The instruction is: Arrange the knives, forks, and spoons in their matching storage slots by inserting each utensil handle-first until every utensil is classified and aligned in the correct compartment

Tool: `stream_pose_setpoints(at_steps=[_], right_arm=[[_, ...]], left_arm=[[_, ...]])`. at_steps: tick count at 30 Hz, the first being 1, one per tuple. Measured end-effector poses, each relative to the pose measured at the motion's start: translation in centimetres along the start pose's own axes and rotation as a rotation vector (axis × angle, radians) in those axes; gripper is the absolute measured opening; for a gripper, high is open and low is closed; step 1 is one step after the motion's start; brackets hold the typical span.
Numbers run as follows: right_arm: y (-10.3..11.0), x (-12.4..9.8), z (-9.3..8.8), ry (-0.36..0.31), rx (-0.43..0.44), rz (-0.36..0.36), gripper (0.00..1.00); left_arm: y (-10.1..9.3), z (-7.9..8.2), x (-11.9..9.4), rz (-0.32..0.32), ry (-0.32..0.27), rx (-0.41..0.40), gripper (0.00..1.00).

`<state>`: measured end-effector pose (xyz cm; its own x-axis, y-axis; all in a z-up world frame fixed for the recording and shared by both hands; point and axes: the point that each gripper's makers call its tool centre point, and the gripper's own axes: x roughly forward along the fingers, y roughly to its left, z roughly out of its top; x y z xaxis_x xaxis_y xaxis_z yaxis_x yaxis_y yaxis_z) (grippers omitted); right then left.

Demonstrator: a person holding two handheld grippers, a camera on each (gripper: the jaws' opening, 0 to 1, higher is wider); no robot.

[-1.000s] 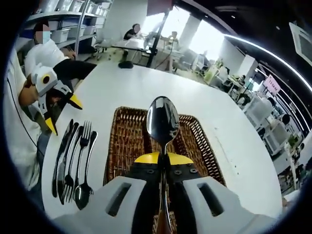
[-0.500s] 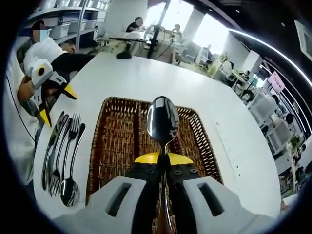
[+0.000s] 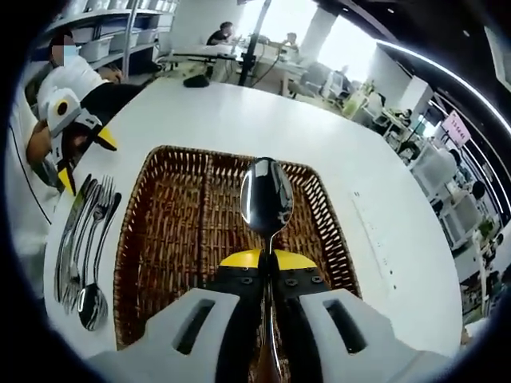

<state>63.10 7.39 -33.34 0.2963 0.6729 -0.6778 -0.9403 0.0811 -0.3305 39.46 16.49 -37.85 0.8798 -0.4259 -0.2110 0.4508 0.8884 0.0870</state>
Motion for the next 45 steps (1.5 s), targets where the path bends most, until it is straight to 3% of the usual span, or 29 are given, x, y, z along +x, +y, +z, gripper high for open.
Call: stream_pose_setpoints(at_steps=[7, 23, 36, 45], right_arm=[[-1.3, 1.1, 0.1, 0.030, -0.038, 0.002, 0.03], [-3.9, 3.9, -0.7, 0.094, -0.083, 0.014, 0.03], [-5.6, 6.3, -1.5, 0.128, -0.143, 0.025, 0.03], [-5.8, 7.9, -2.2, 0.130, -0.130, 0.049, 0.03]], left_arm=[[0.3, 0.4, 0.3, -0.001, -0.013, -0.034, 0.66], [1.6, 1.3, 0.2, 0.046, -0.051, -0.178, 0.89], [1.0, 1.3, 0.6, 0.015, -0.044, -0.157, 0.87], [0.6, 1.0, 0.8, -0.003, -0.034, -0.147, 0.85]])
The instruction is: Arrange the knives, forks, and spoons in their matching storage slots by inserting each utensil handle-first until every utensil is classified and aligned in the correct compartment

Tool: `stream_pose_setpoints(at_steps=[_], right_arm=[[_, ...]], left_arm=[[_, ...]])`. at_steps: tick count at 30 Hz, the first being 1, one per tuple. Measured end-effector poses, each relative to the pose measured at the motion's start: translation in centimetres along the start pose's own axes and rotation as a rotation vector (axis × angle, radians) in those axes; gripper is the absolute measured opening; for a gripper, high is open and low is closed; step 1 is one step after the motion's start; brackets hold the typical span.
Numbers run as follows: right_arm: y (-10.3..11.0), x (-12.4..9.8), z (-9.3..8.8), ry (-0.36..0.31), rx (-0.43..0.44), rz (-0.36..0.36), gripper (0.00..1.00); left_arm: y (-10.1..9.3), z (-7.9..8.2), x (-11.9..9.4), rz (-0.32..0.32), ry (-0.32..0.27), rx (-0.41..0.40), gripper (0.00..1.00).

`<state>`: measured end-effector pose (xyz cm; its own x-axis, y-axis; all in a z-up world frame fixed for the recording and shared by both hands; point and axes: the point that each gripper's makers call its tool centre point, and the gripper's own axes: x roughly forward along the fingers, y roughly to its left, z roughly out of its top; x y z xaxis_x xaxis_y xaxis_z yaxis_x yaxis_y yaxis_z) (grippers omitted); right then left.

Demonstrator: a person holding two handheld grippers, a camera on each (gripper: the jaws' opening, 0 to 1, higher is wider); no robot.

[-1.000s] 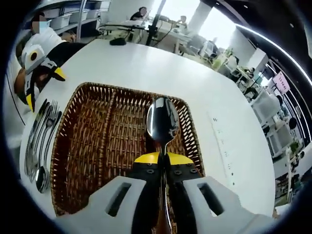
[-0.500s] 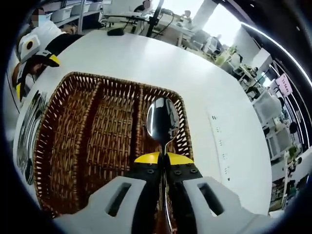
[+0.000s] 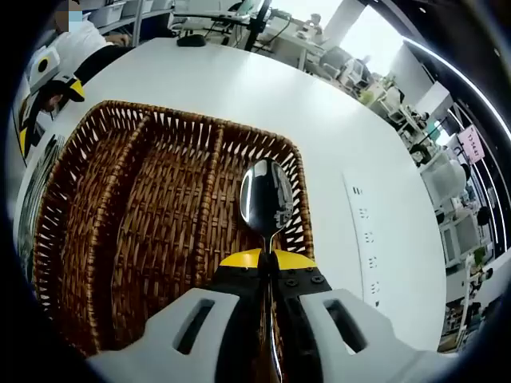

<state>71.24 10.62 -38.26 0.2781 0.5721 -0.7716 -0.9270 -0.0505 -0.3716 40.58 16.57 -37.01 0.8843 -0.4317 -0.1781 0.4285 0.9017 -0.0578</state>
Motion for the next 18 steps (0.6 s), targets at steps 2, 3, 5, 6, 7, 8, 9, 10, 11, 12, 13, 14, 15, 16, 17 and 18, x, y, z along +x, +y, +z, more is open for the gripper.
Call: stream_pose_setpoints(at_steps=[2, 3, 5, 6, 7, 8, 9, 10, 11, 12, 13, 14, 15, 16, 17, 18], right_arm=[[0.0, 0.5, -0.2, 0.005, 0.004, 0.006, 0.03], [0.0, 0.6, -0.3, 0.009, 0.000, 0.007, 0.03], [-0.1, 0.8, -0.4, 0.015, 0.001, 0.008, 0.03], [-0.1, 1.0, -0.6, 0.018, 0.001, 0.011, 0.03], [-0.1, 1.1, -0.7, 0.019, 0.004, 0.016, 0.03], [0.0, 1.3, -0.8, 0.021, 0.006, 0.021, 0.03], [0.1, 1.4, -1.0, 0.020, 0.013, 0.025, 0.03], [0.2, 1.5, -1.0, 0.011, 0.035, 0.032, 0.03], [0.2, 1.7, -1.2, 0.011, 0.033, 0.032, 0.03], [0.1, 1.7, -1.4, 0.016, 0.031, 0.032, 0.03], [0.0, 1.6, -1.0, -0.006, 0.040, 0.038, 0.03], [0.0, 1.6, -1.1, 0.001, 0.050, 0.033, 0.03], [0.0, 1.6, -1.1, -0.004, 0.038, 0.037, 0.03], [0.0, 1.7, -1.0, -0.009, 0.045, 0.041, 0.03], [0.0, 1.6, -1.0, -0.007, 0.043, 0.041, 0.03], [0.1, 1.6, -1.0, -0.010, 0.025, 0.043, 0.03]], left_arm=[[0.0, -0.1, 0.0, -0.002, 0.005, -0.001, 0.84], [0.0, -0.2, 0.0, -0.004, 0.005, 0.001, 0.84], [0.0, -0.2, 0.0, -0.005, 0.005, -0.001, 0.83], [0.0, -0.2, 0.0, -0.007, 0.005, -0.005, 0.83], [0.1, -0.2, 0.0, -0.007, 0.002, -0.007, 0.82], [0.1, -0.1, -0.1, -0.007, -0.001, -0.008, 0.80], [0.3, 0.1, -0.1, -0.001, -0.012, 0.004, 0.79], [0.4, 0.2, -0.2, 0.001, -0.019, 0.012, 0.78], [0.4, 0.3, -0.2, 0.002, -0.020, 0.016, 0.77], [0.6, 0.3, -0.2, 0.003, -0.020, 0.012, 0.78], [0.7, 0.3, -0.1, 0.003, -0.019, 0.008, 0.78], [0.7, 0.2, -0.1, 0.003, -0.019, 0.007, 0.78], [0.8, 0.2, -0.1, 0.005, -0.019, 0.005, 0.78], [0.9, -0.1, 0.0, 0.006, -0.011, 0.000, 0.78], [0.9, -0.2, 0.1, 0.006, -0.009, 0.000, 0.78], [0.8, -0.4, 0.2, 0.006, -0.005, -0.004, 0.78]])
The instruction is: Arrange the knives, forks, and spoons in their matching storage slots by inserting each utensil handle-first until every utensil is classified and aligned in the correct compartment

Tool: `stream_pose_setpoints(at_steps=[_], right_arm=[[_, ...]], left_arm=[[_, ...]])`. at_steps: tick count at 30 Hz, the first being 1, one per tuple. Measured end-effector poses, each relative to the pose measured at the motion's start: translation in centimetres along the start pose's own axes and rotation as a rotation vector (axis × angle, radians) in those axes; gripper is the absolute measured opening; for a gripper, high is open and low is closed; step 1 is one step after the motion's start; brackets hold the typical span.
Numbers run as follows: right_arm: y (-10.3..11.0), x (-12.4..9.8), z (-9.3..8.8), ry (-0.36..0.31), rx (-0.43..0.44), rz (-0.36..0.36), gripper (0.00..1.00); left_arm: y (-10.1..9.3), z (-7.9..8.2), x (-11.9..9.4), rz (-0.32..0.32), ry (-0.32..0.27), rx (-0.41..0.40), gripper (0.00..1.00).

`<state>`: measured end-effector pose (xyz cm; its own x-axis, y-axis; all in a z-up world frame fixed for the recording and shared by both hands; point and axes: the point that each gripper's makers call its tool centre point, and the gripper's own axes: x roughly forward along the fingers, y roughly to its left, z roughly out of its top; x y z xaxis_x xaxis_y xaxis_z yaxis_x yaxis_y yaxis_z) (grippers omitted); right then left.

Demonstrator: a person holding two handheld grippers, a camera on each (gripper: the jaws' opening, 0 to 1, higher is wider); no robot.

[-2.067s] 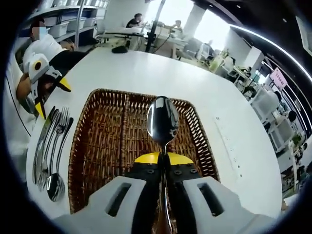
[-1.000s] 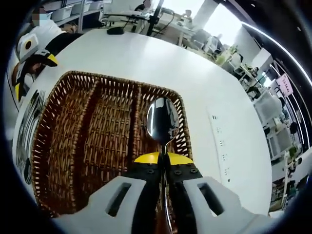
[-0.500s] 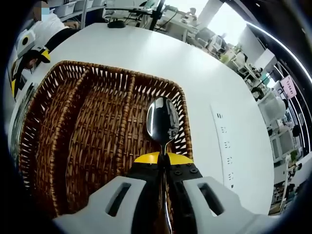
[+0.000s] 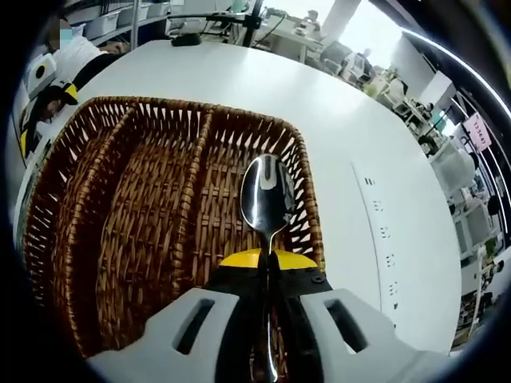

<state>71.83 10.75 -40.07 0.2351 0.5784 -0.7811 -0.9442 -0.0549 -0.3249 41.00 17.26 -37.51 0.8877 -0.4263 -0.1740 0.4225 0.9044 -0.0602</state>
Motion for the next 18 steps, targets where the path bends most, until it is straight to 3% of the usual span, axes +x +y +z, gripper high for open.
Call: stream_pose_setpoints(at_steps=[5, 15, 18], right_arm=[[0.15, -0.03, 0.03, -0.003, 0.008, 0.005, 0.04], [-0.05, 0.15, -0.03, -0.062, 0.136, 0.018, 0.05], [0.12, 0.07, 0.11, -0.071, 0.080, -0.004, 0.06]], left_arm=[[-0.32, -0.60, 0.25, -0.009, 0.016, 0.000, 0.77], [-0.20, -0.78, 0.10, -0.008, 0.022, -0.005, 0.77], [-0.12, -0.81, -0.17, -0.009, 0.014, -0.027, 0.77]])
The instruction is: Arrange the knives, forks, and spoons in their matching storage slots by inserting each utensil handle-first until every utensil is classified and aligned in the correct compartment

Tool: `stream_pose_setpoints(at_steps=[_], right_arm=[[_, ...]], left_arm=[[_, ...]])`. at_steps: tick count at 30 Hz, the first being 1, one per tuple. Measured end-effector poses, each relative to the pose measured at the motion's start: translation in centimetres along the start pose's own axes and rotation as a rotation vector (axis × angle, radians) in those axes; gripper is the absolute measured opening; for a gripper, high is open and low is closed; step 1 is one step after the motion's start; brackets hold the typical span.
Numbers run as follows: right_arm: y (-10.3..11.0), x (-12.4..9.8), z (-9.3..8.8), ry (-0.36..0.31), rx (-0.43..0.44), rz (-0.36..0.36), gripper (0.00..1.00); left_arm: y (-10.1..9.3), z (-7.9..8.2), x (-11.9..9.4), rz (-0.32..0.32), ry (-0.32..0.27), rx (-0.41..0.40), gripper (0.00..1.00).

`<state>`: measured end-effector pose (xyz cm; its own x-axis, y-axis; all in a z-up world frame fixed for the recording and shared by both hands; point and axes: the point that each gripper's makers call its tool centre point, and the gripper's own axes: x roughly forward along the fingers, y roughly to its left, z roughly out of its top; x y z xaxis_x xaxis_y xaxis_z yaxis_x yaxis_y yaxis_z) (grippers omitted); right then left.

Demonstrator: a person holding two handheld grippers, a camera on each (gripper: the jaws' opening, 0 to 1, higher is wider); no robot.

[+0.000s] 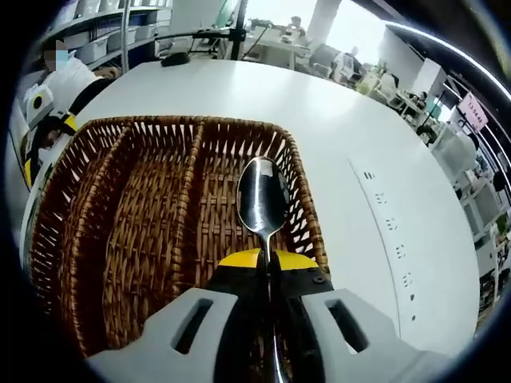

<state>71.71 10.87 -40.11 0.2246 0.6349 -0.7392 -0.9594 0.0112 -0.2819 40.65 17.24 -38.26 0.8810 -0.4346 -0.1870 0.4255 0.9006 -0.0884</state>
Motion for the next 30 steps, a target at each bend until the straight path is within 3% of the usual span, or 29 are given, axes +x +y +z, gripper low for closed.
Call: stream_pose_setpoints(at_steps=[5, 13, 23, 30], right_arm=[[0.1, 0.0, 0.2, 0.016, -0.146, -0.046, 0.07], [0.0, 0.2, 0.5, 0.080, -0.169, -0.091, 0.10], [-0.1, -0.6, 1.0, 0.063, -0.138, -0.103, 0.18], [-0.3, -2.1, 2.3, -0.014, -0.051, -0.111, 0.22]], left_arm=[[-0.1, 0.0, 0.0, -0.005, -0.018, -0.047, 0.77], [-0.6, 0.7, -0.2, -0.022, -0.040, -0.054, 0.77], [-0.3, 1.0, -0.7, -0.004, -0.054, -0.067, 0.77], [-1.0, 1.7, -0.9, -0.017, -0.065, -0.060, 0.77]])
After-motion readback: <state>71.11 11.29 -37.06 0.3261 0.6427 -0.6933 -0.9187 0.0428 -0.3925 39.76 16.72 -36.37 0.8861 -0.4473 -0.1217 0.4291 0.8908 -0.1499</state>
